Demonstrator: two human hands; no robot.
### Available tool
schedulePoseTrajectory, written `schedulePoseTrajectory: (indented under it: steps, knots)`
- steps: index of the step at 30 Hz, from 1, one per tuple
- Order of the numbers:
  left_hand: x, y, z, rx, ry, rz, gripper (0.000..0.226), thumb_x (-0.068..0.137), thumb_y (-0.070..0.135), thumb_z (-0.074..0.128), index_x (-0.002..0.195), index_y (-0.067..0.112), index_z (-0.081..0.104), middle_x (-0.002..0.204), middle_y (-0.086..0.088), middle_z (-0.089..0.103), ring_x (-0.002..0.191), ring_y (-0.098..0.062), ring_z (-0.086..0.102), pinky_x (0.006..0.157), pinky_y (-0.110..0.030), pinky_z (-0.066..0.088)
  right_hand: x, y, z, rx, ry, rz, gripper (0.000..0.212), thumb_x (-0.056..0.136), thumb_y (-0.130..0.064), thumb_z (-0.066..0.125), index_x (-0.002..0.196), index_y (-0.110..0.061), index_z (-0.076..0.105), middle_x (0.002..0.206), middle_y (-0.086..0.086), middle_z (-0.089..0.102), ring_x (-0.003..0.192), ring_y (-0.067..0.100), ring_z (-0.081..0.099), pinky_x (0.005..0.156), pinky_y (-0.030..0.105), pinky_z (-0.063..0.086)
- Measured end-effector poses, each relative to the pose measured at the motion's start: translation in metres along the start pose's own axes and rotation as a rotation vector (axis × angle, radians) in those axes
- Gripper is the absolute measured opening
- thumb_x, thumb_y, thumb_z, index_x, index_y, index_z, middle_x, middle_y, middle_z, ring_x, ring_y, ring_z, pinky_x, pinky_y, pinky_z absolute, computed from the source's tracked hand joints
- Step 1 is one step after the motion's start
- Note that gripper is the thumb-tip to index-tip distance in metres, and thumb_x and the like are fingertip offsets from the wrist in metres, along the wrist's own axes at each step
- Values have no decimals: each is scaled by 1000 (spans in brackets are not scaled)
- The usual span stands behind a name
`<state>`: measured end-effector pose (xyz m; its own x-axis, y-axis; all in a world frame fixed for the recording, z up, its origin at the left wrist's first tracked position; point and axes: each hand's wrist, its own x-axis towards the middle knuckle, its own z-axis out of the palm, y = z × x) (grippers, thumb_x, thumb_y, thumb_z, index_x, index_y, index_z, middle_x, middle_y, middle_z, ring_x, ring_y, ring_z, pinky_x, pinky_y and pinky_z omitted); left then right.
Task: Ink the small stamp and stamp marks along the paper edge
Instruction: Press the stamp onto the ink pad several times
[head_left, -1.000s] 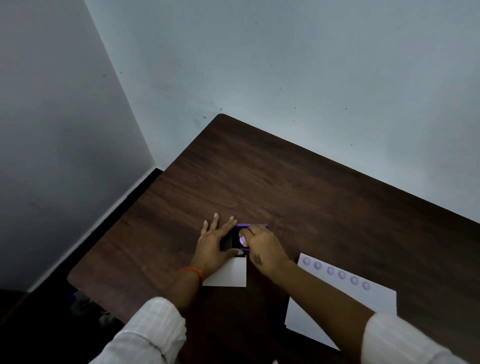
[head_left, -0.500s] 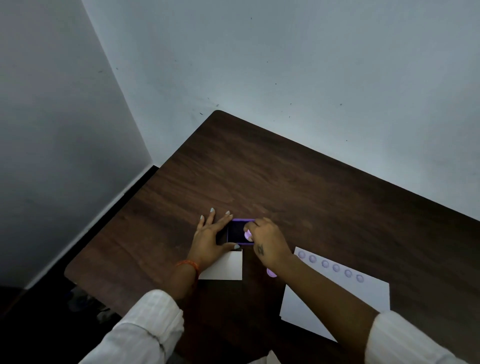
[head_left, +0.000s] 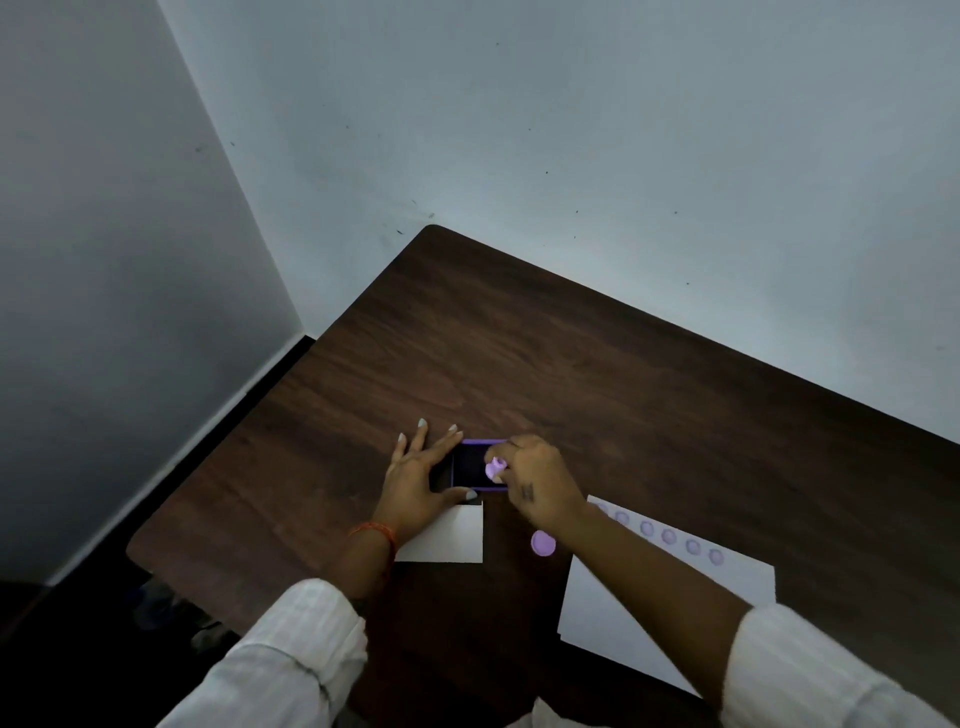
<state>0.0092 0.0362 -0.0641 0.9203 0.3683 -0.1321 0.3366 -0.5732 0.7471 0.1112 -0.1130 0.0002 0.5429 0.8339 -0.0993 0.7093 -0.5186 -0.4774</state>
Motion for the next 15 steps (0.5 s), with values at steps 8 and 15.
schedulePoseTrajectory:
  steps: [8, 15]
  knots:
    - [0, 1, 0, -3, -4, -7, 80, 71, 36, 74, 138, 34, 30, 152, 8, 27, 145, -21, -2, 118, -42, -4, -5, 11, -10, -207, -129, -16, 26, 96, -14, 41, 116, -5, 55, 121, 15, 59, 112, 26, 51, 95, 34, 42]
    - [-2, 2, 0, -9, 23, 6, 79, 71, 35, 74, 138, 33, 31, 151, 9, 26, 141, -13, -6, 115, -38, -6, -4, 12, 0, -200, -40, 5, 24, 94, -12, 43, 113, -5, 56, 118, 16, 61, 110, 27, 52, 91, 35, 44]
